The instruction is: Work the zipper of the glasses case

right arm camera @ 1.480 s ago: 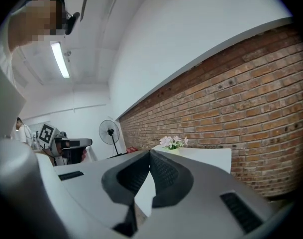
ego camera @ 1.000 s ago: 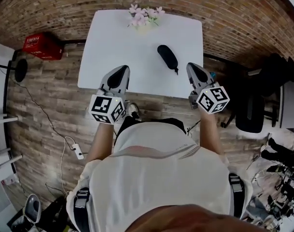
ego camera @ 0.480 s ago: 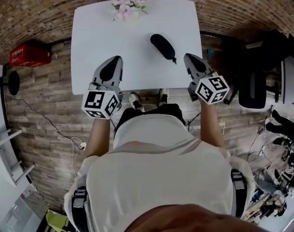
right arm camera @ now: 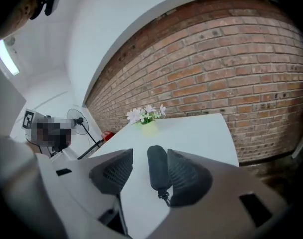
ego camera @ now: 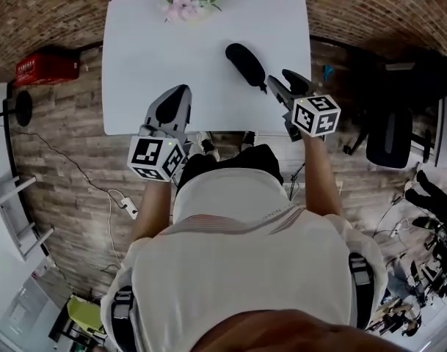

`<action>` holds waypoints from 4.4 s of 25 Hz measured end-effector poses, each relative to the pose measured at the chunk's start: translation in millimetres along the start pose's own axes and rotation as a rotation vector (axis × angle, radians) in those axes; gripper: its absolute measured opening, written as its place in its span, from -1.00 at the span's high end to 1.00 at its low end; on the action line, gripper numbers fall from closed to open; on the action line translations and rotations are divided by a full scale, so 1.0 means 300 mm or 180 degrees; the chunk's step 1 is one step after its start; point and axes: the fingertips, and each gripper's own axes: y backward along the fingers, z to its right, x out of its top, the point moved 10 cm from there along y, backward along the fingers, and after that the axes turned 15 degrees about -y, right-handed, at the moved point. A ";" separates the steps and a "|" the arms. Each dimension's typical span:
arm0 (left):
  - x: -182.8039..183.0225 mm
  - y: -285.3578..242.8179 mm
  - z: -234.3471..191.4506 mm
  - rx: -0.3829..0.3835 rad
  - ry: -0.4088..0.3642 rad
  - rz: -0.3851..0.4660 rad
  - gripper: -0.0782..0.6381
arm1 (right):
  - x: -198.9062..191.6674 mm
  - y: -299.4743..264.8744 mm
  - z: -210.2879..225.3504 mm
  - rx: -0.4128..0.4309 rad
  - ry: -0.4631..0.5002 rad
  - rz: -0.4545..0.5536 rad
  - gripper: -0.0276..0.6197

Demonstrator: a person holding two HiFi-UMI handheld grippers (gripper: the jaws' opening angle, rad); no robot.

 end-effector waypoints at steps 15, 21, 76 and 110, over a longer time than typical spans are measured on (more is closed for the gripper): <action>-0.095 -0.007 0.002 0.0097 0.0160 -0.0337 0.73 | -0.163 -0.348 0.204 -0.0109 -0.0427 -0.1140 -0.29; -0.114 -0.008 -0.009 0.0110 0.0179 -0.0393 0.73 | -0.201 -0.388 0.146 -0.0079 -0.0125 -0.1246 -0.24; 0.350 -0.101 0.077 -0.1872 0.1065 0.1282 -0.07 | 0.247 0.221 -0.437 0.2496 -0.0280 0.0422 0.03; 0.276 -0.093 0.131 -0.1999 0.1363 0.1555 0.04 | 0.111 0.185 -0.500 0.2752 0.0060 -0.0198 -0.01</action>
